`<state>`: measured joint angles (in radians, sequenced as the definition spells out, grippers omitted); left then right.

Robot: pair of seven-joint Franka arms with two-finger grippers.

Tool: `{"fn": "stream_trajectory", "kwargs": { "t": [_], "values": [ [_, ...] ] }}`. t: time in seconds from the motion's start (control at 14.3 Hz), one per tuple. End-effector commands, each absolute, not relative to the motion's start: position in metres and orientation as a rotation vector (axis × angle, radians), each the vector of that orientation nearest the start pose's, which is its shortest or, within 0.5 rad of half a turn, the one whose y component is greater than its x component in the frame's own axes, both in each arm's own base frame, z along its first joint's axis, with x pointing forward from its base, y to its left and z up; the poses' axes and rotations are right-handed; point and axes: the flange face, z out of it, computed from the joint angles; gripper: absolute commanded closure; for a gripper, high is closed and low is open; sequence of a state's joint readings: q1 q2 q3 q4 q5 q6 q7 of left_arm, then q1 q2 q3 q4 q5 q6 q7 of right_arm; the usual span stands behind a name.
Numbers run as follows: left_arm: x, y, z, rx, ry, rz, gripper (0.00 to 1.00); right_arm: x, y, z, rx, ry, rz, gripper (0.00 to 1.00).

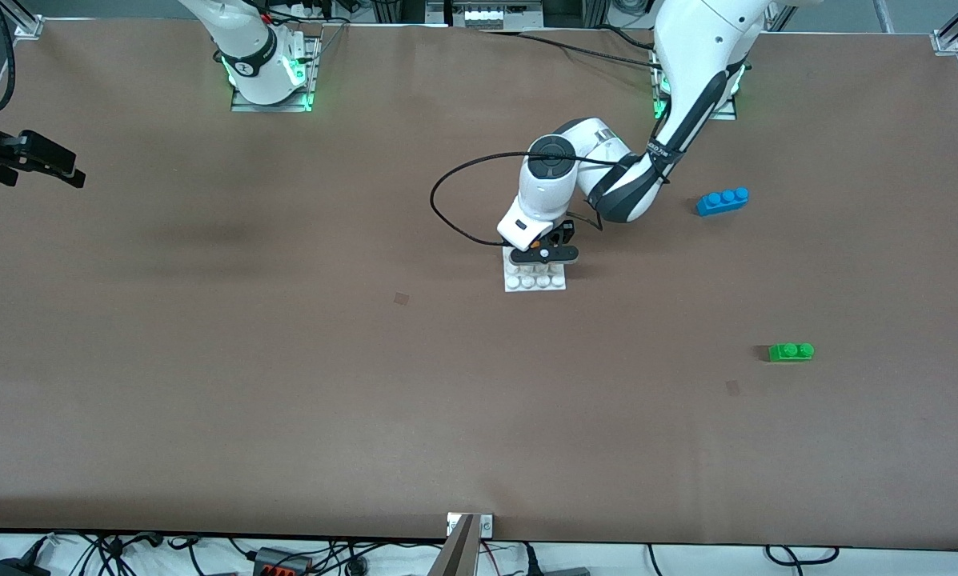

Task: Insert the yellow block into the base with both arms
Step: 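Lower the yellow block and press it onto the base studs with the left gripper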

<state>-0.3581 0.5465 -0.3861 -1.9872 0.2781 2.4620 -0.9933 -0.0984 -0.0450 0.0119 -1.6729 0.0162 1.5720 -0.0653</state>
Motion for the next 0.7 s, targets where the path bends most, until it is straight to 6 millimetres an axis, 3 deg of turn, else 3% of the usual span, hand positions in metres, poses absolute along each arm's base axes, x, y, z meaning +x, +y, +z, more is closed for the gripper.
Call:
{"fn": "stream_trajectory", "kwargs": {
  "t": [0.0, 0.07, 0.14, 0.21, 0.49, 0.63],
  "values": [
    [0.450, -0.403, 0.201, -3.134, -0.080, 0.007, 0.53, 0.535, -0.037, 0.603, -3.131, 0.037, 0.071, 0.00],
    [0.450, -0.402, 0.201, -3.133, -0.087, 0.007, 0.48, 0.535, -0.036, 0.603, -3.133, 0.034, 0.072, 0.00],
    [0.451, -0.403, 0.203, -3.136, -0.094, 0.004, 0.19, 0.535, -0.036, 0.603, -3.132, 0.034, 0.074, 0.00],
    [0.454, -0.403, 0.205, -3.134, -0.100, -0.001, 0.00, 0.535, -0.035, 0.603, -3.133, 0.032, 0.069, 0.00],
    [0.469, -0.401, 0.224, -3.136, -0.124, -0.026, 0.00, 0.536, -0.032, 0.605, -3.133, 0.020, 0.067, 0.00],
    [0.487, -0.389, 0.247, -3.135, -0.168, -0.033, 0.00, 0.535, -0.032, 0.606, -3.133, 0.022, 0.067, 0.00]
  ]
}}
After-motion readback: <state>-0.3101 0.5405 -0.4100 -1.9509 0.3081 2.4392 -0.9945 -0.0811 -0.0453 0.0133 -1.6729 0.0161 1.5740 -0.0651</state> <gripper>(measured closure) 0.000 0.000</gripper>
